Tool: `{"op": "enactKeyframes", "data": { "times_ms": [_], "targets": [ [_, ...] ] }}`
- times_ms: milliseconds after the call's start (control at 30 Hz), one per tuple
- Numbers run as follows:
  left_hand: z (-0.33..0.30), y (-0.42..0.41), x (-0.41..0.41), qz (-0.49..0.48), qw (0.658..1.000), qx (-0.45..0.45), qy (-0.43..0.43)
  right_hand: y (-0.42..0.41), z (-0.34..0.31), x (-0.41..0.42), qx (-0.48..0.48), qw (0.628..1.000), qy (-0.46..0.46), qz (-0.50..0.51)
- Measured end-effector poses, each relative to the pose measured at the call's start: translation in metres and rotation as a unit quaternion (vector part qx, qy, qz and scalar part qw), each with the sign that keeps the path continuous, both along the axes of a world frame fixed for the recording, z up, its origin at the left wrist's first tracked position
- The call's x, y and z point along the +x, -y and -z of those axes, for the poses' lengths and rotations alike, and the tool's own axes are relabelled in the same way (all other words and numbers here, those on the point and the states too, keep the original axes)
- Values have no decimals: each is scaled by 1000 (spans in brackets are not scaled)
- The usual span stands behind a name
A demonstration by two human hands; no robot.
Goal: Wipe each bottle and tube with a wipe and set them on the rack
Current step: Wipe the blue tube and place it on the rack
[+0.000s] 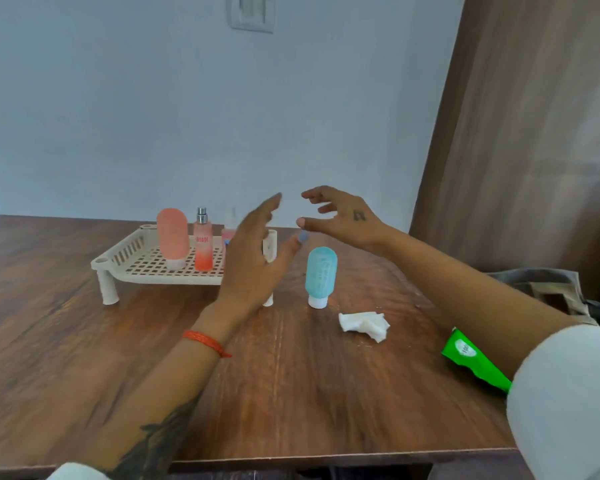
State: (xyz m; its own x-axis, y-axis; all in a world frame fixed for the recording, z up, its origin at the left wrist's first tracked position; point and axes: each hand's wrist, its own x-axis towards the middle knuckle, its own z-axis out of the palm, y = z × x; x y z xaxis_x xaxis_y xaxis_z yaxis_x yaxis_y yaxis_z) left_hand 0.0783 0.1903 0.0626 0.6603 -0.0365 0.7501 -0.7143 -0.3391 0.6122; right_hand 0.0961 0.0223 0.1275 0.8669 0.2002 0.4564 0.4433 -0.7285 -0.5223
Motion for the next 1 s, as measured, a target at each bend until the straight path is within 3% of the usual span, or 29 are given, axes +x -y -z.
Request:
{"op": "enactKeyframes", "data": {
  "times_ms": [233,400,700,867,1000],
  "targets": [
    [45,51,-7,7,998,0,-62,31,66,-17,115,989,-85,43],
    [60,50,-9,-11,997,55,-49,28,94,-11,199,973,-117,-10],
    [70,50,0,57,988,85,-116,27,100,-8,163,981,-88,63],
    [68,49,0,129,975,48,-175,35,87,-21,250,956,-151,-1],
    [66,50,-2,172,963,71,-196,42,89,-31,257,946,-193,-31]
  ]
}}
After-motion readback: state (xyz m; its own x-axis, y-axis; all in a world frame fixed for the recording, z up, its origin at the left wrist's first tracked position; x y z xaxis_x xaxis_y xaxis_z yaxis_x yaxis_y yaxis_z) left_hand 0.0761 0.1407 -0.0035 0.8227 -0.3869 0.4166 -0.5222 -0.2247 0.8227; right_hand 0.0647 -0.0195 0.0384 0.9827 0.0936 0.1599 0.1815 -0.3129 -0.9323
